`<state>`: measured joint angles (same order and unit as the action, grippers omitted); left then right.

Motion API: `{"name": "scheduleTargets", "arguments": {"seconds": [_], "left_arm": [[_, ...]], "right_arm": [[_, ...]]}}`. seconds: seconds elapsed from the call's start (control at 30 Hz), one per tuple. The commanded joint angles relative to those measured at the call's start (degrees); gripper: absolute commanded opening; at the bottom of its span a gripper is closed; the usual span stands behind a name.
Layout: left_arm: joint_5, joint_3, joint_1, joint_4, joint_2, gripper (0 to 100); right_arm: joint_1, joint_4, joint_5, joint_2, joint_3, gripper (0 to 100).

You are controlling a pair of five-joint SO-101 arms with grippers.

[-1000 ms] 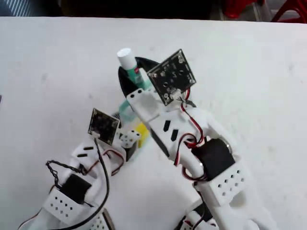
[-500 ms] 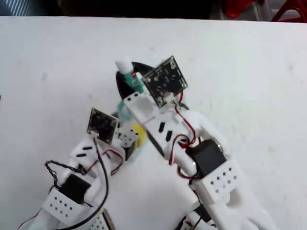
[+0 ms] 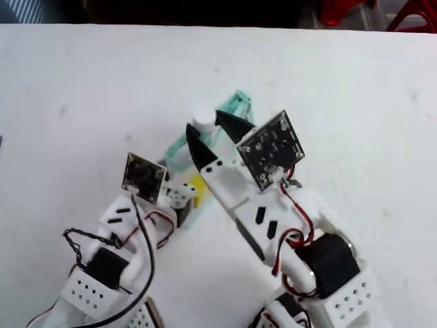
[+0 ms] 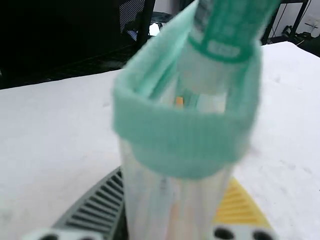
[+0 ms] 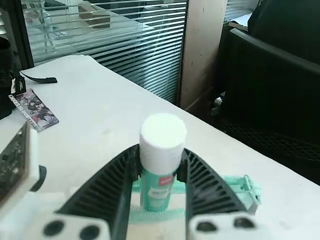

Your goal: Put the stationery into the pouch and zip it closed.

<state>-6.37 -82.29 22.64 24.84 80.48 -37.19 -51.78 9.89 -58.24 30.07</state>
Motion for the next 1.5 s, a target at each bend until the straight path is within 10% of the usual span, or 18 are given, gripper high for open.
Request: {"name": "scheduleTargets", "arguments": {"seconds": [0.0, 0.43, 0.63, 1.47], "left_arm": [[-0.9, 3.2, -1.2, 0.5, 0.6, 18], [-0.9, 3.2, -1.0, 0.5, 0.6, 18], [-0.9, 3.2, -1.0, 0.4, 0.6, 18], [3.3, 3.1, 4.7, 3.1, 0.6, 18]], "right_arm": [[1.7, -1.5, 0.3, 0.1, 0.0, 1.7], [1.9, 0.8, 0.3, 6.2, -2.6, 3.1], [1.9, -4.2, 0.1, 6.3, -6.9, 32.3], [2.8, -43.8, -23.3, 38.7, -54.3, 32.4]]}}
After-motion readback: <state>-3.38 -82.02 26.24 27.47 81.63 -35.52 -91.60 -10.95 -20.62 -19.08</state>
